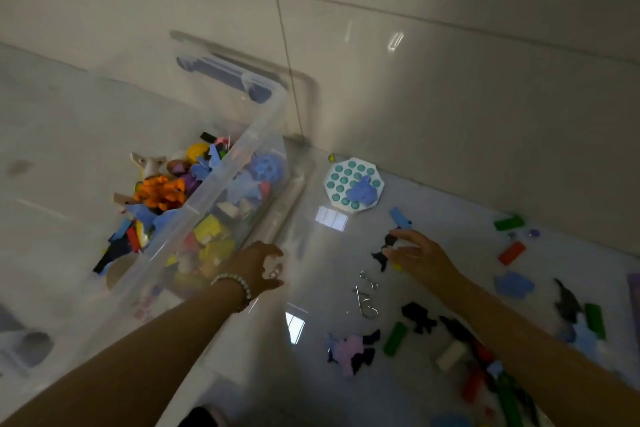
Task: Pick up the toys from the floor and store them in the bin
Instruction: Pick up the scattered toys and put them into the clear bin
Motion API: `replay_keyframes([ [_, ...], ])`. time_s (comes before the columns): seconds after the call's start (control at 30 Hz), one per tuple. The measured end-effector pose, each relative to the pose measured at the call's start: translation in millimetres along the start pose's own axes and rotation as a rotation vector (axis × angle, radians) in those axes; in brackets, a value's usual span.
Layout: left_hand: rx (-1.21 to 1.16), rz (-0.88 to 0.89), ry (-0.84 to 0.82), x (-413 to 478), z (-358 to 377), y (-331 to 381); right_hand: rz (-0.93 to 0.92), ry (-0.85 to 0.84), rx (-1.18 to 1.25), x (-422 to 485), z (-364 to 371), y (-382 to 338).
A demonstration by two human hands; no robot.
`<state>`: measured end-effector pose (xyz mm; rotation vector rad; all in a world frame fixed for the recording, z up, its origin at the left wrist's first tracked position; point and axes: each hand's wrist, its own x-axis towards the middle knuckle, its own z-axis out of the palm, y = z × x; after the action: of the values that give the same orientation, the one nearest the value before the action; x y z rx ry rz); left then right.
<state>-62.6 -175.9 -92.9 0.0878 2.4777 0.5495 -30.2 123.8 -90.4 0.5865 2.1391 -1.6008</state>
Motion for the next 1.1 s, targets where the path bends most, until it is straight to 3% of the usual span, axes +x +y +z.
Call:
replay_keyframes([
  [0.3,-0.055,0.131,0.146,2,37,-5,-0.090,-0.004,-0.158,-11,17,34],
  [0.43,-0.426,0.048,0.205,1,49,5,-0.059,-0.020,-0.237,-18,36,51],
  [0.57,-0.969,-0.151,0.030,-2,60,23,-0.112,0.080,-0.302,-18,61,60],
  [0.67,-1.139,-0.241,-0.041,-11,70,27,-0.148,0.161,-0.340,-20,79,65],
  [0.87,-1.049,-0.250,-0.194,-26,76,22,-0.186,0.241,-0.381,-27,92,75],
  [1.1,-1.273,-0.322,-0.302,-34,85,38,-0.116,0.202,-0.341,-32,83,70],
])
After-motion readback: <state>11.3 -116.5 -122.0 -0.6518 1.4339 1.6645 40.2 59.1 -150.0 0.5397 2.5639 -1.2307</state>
